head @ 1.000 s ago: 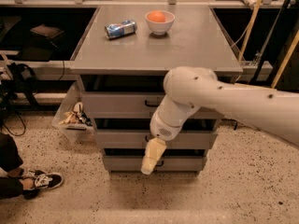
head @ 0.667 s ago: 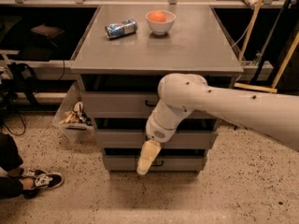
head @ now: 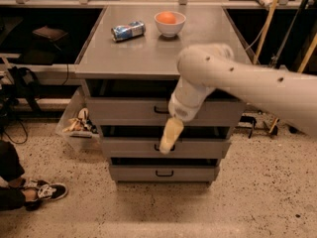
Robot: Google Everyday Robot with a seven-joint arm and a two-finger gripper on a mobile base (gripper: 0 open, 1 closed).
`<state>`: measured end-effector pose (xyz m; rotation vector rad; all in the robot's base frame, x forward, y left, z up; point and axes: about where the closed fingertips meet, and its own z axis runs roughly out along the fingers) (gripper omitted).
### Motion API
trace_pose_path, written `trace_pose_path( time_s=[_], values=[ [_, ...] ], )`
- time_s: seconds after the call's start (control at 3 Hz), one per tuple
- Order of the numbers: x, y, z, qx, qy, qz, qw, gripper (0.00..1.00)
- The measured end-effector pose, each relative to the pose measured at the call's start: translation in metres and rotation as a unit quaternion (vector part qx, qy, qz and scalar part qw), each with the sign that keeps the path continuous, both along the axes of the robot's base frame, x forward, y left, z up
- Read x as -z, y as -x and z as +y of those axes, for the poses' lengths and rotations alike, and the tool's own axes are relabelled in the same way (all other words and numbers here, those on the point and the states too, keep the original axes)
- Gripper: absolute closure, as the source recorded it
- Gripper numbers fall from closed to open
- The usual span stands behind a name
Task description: Open top drawer
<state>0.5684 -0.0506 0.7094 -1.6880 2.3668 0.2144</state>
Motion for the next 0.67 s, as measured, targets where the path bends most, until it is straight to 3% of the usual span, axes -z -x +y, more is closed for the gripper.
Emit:
trace_pose_path(
  time_s=[0.33,0.67],
  values=[
    [-0.046,-0.064,-0.009,0.032,0.021,-0.042,0.9984,0.00],
    [-0.068,-0.080,-0.009,0.040,0.015,-0.063,0.9971,0.00]
  ],
)
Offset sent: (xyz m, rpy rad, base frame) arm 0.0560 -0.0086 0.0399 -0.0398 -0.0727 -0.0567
